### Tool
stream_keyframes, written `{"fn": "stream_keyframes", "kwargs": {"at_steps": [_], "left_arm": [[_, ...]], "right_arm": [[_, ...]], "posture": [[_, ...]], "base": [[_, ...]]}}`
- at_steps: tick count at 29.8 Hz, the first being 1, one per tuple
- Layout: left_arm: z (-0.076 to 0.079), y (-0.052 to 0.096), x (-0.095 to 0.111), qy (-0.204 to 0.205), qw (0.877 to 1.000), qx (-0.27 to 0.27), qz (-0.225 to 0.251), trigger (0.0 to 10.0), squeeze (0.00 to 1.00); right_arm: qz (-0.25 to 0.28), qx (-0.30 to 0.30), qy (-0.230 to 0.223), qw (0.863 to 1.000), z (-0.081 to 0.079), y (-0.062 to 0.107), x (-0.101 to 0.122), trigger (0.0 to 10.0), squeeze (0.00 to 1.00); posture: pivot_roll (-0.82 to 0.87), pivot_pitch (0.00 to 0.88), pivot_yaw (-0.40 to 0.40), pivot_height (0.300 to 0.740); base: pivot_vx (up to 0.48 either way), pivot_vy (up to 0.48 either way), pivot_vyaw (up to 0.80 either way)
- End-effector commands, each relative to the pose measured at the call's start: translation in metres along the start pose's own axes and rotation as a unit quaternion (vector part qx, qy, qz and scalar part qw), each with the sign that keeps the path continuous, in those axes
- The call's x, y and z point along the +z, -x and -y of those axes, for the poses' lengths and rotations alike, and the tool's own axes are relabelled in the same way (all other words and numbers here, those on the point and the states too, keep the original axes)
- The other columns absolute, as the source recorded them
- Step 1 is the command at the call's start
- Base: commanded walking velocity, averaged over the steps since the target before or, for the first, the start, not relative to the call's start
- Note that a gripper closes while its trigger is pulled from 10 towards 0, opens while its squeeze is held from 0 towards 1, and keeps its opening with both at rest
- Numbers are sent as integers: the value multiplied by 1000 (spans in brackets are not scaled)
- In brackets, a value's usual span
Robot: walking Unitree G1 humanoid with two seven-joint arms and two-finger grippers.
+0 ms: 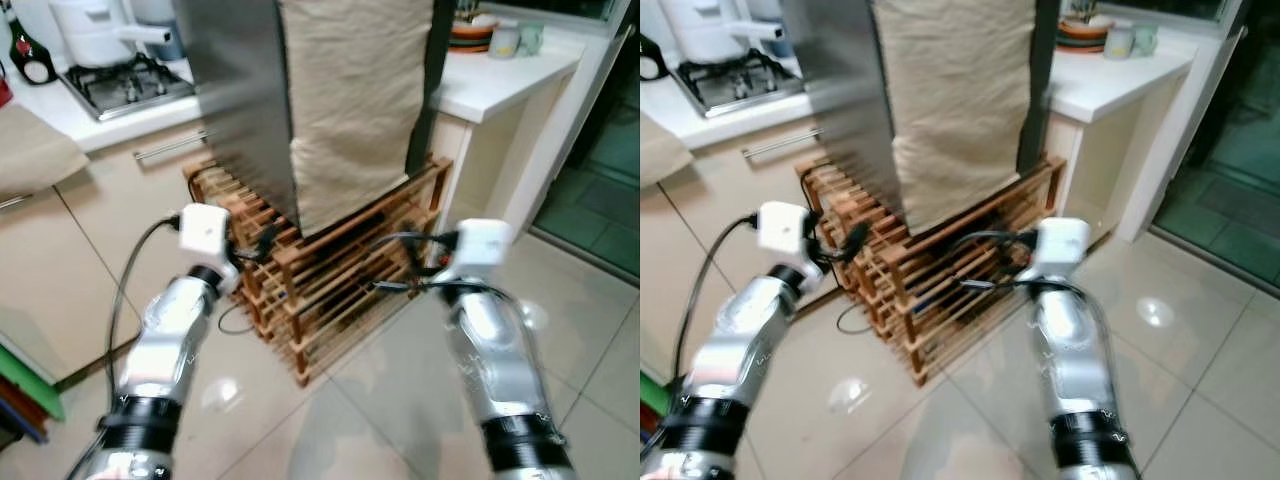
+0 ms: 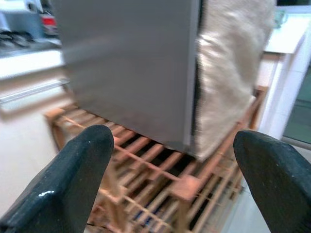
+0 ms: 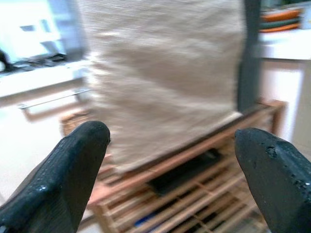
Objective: Restocking fridge
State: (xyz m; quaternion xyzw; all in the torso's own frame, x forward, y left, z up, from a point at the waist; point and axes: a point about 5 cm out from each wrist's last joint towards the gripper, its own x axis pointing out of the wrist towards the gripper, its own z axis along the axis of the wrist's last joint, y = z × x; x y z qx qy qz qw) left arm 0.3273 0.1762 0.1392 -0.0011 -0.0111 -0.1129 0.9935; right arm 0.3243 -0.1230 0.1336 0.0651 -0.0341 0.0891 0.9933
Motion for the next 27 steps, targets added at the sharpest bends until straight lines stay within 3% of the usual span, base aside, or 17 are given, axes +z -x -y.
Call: {"fn": "stream_keyframes", "kwargs": {"at_steps": [1,12,15,17,18,20,24,27], "left_arm": [[12,-5,6,2,1000,-22,4,10000,0],[30,-15,12,1,998,-62,0,10000,0],[27,-15,0,12,998,-46,-30,10000,0],[18,-11,-15,23,998,-13,-53,10000,0],[15,-5,-27,47,997,5,-68,10000,0],[14,0,-33,65,995,14,-73,10000,0],[17,4,-34,57,997,14,-59,10000,0],[18,3,-23,92,996,10,-17,10000,0]], "right_arm": [[-5,-22,3,1000,13,2,-2,10000,35],[-8,-24,-2,1000,14,-11,-3,10000,55],[11,-34,18,999,21,-10,7,10000,59],[14,-62,24,998,32,-4,5,10000,51],[9,-90,27,995,44,4,-1,10000,43],[3,-111,29,993,52,11,-6,10000,43],[-9,-108,41,993,54,20,-15,10000,43],[-24,-84,45,995,48,20,-19,10000,39]], "posture": [[-114,0,58,740],[-87,0,65,740],[-119,0,77,740],[-124,0,70,740],[-119,0,53,740],[-118,0,38,740],[-114,0,13,740],[-116,0,7,740]], "base": [[0,480,-719],[0,480,-713],[0,480,-688],[0,240,-713],[0,0,0],[0,0,0],[0,0,0],[149,0,0]]}}
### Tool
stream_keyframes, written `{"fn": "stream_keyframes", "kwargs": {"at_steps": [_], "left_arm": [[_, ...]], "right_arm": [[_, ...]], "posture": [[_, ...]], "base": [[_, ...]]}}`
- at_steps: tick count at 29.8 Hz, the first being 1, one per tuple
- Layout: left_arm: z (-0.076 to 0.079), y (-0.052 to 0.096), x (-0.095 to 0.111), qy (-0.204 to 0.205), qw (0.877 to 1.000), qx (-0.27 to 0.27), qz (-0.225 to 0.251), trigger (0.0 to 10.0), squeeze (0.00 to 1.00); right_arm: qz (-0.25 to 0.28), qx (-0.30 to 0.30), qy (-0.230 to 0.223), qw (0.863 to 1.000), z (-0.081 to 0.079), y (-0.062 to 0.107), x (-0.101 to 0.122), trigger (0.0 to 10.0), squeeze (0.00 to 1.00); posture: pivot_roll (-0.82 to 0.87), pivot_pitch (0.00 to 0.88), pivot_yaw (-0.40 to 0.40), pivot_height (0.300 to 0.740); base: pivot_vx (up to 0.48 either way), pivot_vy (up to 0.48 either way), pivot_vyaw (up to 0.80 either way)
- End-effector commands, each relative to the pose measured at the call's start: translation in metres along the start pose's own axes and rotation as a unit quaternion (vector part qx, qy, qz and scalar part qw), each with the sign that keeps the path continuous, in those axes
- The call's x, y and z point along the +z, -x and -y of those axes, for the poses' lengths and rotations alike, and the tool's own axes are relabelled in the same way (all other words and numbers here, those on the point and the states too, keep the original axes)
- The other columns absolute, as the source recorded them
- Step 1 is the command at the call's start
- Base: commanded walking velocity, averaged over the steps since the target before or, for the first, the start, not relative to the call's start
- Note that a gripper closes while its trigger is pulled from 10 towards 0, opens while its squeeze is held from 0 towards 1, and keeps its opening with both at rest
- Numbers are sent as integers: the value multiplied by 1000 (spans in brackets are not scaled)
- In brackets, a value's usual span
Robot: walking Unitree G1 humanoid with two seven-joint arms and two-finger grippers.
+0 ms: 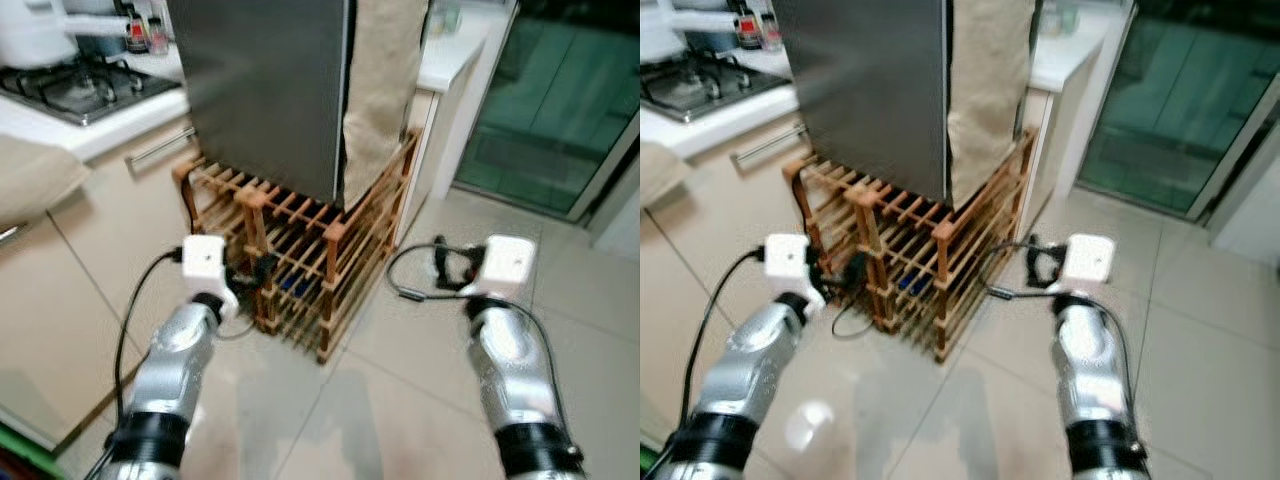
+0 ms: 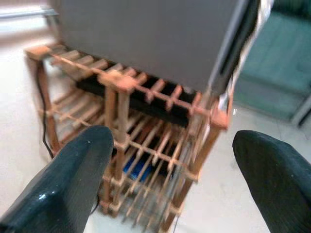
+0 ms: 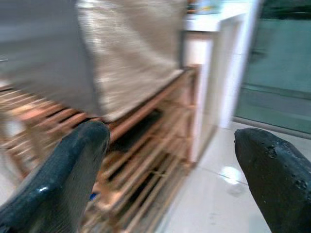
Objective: Restocking fridge
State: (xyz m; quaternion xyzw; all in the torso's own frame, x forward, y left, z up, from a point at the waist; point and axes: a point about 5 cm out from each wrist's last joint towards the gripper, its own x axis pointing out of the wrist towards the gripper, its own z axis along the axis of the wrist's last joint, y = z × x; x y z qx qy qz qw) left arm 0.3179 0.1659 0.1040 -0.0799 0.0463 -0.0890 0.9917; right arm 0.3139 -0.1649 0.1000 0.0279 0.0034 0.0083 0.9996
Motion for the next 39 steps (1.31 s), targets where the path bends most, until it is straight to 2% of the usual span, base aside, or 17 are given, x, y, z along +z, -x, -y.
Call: {"fn": "stream_keyframes", "kwargs": {"at_steps": [1,4,11,13,28,31,36,39], "left_arm": [[11,-4,16,-2,999,-22,39,10000,0],[16,-6,19,-27,998,-30,47,10000,0],[21,-5,26,-35,997,-41,62,10000,0],[32,-6,26,-39,995,-66,64,10000,0],[48,-8,28,-34,992,-106,61,10000,0],[50,-6,25,-25,993,-105,57,10000,0],[50,-8,23,-27,994,-91,44,10000,0],[56,-8,27,-47,992,-105,54,10000,0]], "right_arm": [[17,5,9,1000,3,-2,10,10000,43],[26,5,7,1000,0,-7,16,10000,43],[40,5,3,999,-1,-10,24,10000,43],[38,-2,2,999,4,-6,20,10000,43],[39,-9,-4,999,5,-2,17,10000,47],[38,-4,-4,999,4,-2,17,10000,47],[29,56,4,998,-7,-3,18,10000,47],[18,65,-1,998,-11,-4,13,10000,47]], "posture": [[-119,0,8,740],[-123,0,10,740],[-130,0,25,740],[-136,0,36,740],[-148,0,57,740],[-147,0,56,740],[-145,0,52,740],[-143,0,49,740]], "base": [[472,0,0],[471,0,0],[474,0,0],[480,0,0],[480,0,0],[480,0,0],[452,0,0],[191,0,0]]}}
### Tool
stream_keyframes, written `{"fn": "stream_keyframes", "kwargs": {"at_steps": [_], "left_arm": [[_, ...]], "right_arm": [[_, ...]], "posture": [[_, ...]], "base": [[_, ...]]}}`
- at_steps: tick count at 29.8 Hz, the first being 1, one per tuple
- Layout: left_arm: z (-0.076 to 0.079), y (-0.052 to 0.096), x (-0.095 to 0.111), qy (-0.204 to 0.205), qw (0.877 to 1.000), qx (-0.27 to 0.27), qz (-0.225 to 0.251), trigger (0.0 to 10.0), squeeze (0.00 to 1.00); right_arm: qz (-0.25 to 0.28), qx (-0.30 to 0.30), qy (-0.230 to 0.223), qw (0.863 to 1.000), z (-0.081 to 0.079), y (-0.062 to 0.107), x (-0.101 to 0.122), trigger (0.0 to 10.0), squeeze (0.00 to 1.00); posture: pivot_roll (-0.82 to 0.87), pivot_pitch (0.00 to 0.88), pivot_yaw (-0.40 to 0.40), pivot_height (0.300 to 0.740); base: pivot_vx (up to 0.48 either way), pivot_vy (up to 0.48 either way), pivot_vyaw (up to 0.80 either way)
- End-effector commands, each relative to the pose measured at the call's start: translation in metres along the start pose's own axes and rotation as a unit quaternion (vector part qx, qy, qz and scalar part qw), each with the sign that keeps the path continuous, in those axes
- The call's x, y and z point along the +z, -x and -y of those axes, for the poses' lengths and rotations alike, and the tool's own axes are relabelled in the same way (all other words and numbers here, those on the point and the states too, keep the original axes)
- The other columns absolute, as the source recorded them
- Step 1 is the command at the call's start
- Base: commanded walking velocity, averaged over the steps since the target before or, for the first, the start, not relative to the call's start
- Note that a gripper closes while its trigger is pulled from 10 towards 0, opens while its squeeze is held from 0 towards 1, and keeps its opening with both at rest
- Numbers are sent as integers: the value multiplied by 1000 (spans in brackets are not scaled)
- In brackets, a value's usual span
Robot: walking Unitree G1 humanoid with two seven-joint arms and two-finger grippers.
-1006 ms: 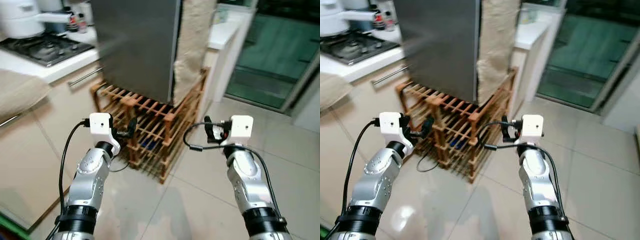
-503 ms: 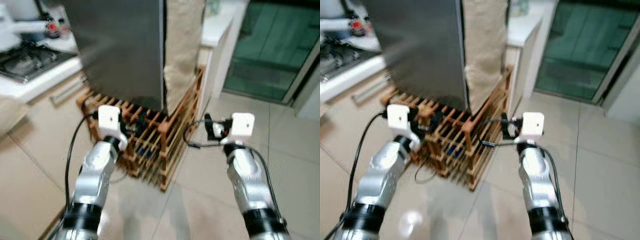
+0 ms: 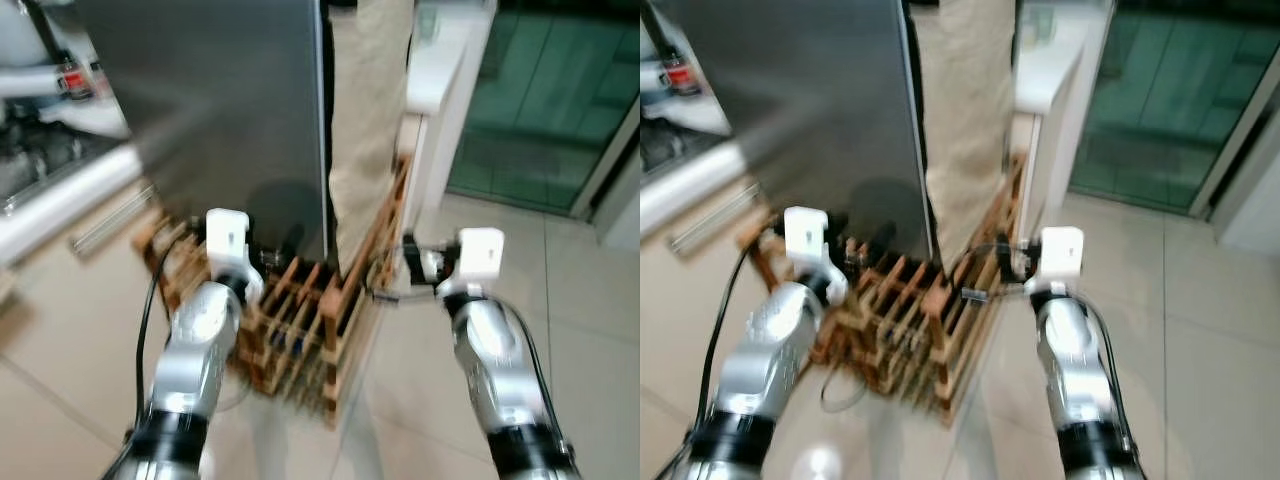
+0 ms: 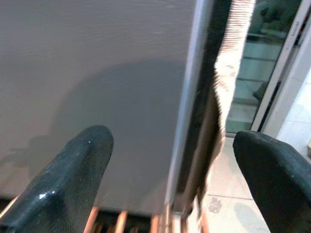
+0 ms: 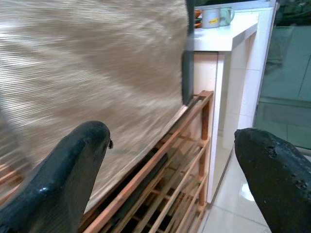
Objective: Restocking fridge
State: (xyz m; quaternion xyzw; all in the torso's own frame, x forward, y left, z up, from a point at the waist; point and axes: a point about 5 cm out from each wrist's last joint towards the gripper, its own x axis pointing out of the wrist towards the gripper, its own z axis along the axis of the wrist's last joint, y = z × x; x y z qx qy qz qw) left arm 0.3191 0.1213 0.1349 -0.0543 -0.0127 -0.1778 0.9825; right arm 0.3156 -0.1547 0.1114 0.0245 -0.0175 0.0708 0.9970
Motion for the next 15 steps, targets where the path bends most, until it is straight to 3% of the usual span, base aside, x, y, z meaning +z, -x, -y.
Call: {"fn": "stream_keyframes", "kwargs": {"at_steps": [1,6,11,12,15], "left_arm": [[9,-4,5,-20,1000,-15,3,10000,0],[12,-5,7,-15,1000,-24,6,10000,0],[13,-9,15,16,999,-19,21,10000,0],[15,-11,16,36,999,-23,21,10000,0],[23,-21,20,38,998,-39,22,10000,0]], "right_arm": [[-1,2,-5,1000,-1,-2,2,10000,43],[2,7,-7,1000,-6,-3,3,10000,39],[8,8,-5,1000,-6,-4,5,10000,43],[8,9,-5,1000,-6,-4,5,10000,39],[8,8,-6,1000,-6,-5,6,10000,43]], "posture": [[-143,0,51,740],[-145,0,54,740],[-146,0,57,740],[-145,0,55,740],[-142,0,51,740]], "base": [[0,0,0],[0,0,0],[0,0,0],[0,0,0],[0,0,0]]}}
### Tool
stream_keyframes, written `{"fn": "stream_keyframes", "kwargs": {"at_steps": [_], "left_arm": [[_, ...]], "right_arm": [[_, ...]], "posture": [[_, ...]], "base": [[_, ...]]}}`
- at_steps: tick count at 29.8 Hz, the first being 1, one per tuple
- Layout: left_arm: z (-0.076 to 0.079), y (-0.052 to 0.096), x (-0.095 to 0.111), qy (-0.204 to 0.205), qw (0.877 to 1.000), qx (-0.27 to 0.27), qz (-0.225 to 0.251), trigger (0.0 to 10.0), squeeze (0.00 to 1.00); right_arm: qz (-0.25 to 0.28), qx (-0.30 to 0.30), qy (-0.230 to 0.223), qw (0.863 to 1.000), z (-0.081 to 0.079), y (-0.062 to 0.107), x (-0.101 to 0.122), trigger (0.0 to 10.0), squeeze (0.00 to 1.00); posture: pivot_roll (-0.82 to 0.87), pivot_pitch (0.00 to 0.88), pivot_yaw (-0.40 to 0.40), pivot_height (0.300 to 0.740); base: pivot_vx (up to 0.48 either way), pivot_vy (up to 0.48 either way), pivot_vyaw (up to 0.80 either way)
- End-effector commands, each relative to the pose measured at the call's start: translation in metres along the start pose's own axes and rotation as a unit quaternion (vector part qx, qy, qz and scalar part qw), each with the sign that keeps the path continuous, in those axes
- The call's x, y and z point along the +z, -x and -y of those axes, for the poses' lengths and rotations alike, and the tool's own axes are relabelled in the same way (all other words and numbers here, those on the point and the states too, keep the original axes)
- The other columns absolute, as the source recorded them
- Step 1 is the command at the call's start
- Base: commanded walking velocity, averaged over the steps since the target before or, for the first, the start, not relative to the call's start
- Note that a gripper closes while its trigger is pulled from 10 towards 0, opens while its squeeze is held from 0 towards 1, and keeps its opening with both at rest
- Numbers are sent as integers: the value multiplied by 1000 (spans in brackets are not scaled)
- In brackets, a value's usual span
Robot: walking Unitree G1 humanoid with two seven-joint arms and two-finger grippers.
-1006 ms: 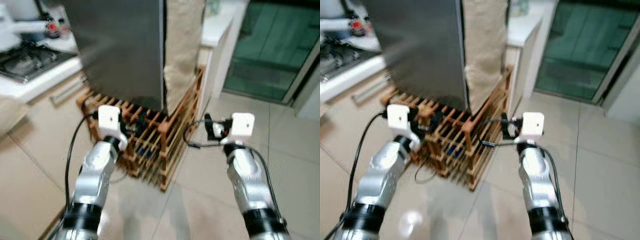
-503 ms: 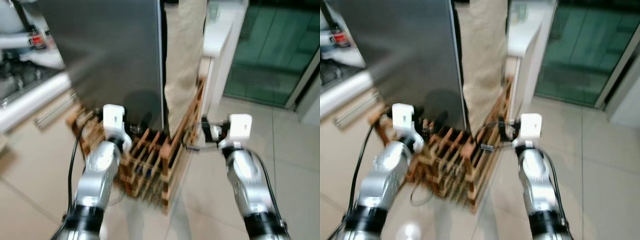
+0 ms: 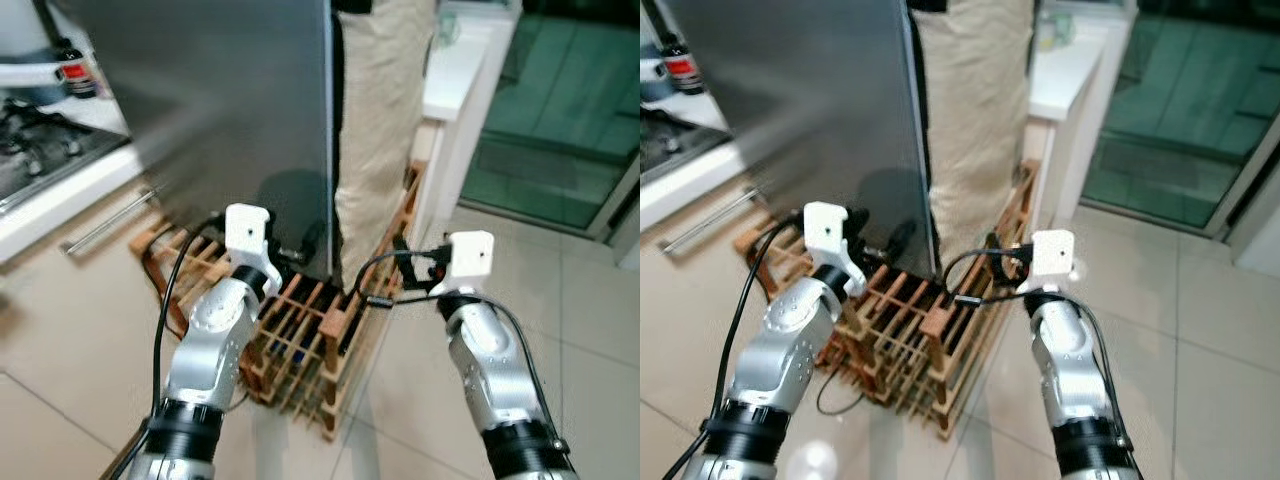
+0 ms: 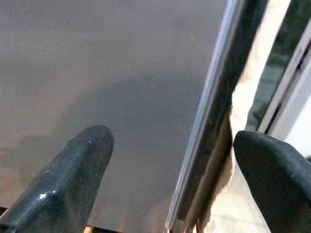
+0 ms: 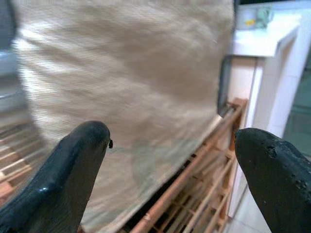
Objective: Restocking fridge
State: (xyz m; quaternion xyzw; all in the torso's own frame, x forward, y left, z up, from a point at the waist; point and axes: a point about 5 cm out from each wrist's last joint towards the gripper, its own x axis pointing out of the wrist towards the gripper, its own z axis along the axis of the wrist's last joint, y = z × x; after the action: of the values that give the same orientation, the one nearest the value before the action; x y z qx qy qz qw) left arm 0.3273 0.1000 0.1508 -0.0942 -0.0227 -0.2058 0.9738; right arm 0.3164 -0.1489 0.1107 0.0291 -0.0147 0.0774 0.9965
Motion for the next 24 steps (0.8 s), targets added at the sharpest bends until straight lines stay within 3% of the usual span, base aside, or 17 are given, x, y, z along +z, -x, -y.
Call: {"fn": "stream_keyframes", "kwargs": {"at_steps": [1,8,24], "left_arm": [[7,-8,6,-2,1000,-14,5,10000,0],[10,-40,14,-10,1000,-19,-15,10000,0],[31,-61,22,7,997,-73,-11,10000,0]], "right_arm": [[9,2,-1,1000,0,-3,6,10000,39],[1,24,2,1000,-3,3,4,10000,43],[-29,14,11,999,14,29,-9,10000,43]], "posture": [[-142,0,48,740],[-165,0,57,740],[-220,0,91,740]], "base": [[0,0,0],[0,0,0],[0,0,0]]}}
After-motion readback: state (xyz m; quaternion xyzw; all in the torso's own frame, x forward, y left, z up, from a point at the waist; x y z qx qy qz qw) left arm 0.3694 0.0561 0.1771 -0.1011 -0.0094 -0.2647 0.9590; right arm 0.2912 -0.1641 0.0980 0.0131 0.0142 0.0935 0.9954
